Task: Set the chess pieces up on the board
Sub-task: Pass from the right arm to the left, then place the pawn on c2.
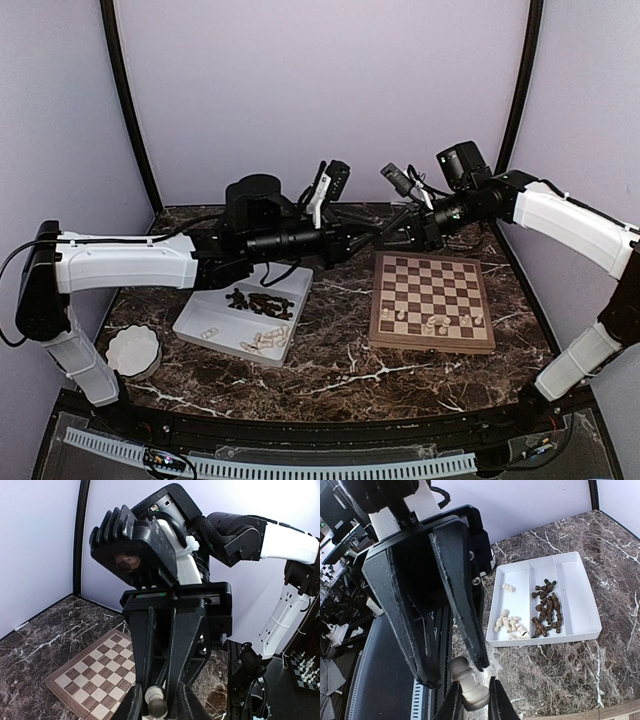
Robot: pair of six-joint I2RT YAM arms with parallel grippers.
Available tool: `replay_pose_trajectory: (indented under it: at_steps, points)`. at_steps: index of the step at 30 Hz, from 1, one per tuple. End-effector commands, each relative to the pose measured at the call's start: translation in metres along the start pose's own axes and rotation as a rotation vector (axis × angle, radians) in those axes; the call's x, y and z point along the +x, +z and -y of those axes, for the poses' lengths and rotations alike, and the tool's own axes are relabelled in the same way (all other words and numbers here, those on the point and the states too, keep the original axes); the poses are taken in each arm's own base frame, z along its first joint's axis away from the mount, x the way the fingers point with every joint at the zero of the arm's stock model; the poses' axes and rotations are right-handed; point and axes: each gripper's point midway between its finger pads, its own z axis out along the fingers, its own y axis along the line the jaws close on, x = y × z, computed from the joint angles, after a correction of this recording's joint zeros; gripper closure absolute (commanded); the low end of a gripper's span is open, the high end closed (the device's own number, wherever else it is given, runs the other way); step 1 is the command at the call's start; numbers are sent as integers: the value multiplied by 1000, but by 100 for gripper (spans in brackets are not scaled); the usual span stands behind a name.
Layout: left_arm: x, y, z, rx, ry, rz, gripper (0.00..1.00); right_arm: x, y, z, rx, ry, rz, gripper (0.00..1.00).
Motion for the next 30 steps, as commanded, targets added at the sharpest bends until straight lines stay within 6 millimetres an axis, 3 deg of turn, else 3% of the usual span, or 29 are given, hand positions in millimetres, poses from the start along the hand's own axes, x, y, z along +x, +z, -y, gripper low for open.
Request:
replay_pose_trajectory:
  at_steps: [1, 13, 17, 21, 22, 23, 24, 25, 26, 30]
  points:
    - [-19, 0, 4, 12, -7, 35, 71, -4, -3, -5, 1, -34, 15, 89]
    - [-17, 0, 1, 2, -25, 27, 89, -4, -3, -4, 4, -35, 14, 88]
    - [-20, 5, -3, -12, -14, 0, 93, 8, -16, 7, 125, -99, -34, 69]
    - [-11, 20, -15, -63, 16, -108, 94, 32, -56, 30, 318, -140, -70, 53]
    - [2, 27, -20, -76, 14, -152, 94, 40, -67, 36, 368, -134, -82, 51]
    - [1, 29, -23, -91, 24, -187, 94, 50, -81, 41, 423, -127, -92, 50]
    - [18, 37, -29, -98, 27, -242, 95, 61, -93, 48, 474, -106, -100, 49]
    - [18, 38, -29, -103, 24, -279, 95, 73, -108, 56, 527, -77, -96, 49]
    - [34, 45, -33, -105, 25, -324, 95, 85, -122, 64, 578, -42, -87, 49]
    - [49, 61, -37, -88, 24, -415, 95, 127, -181, 94, 793, 126, 17, 49]
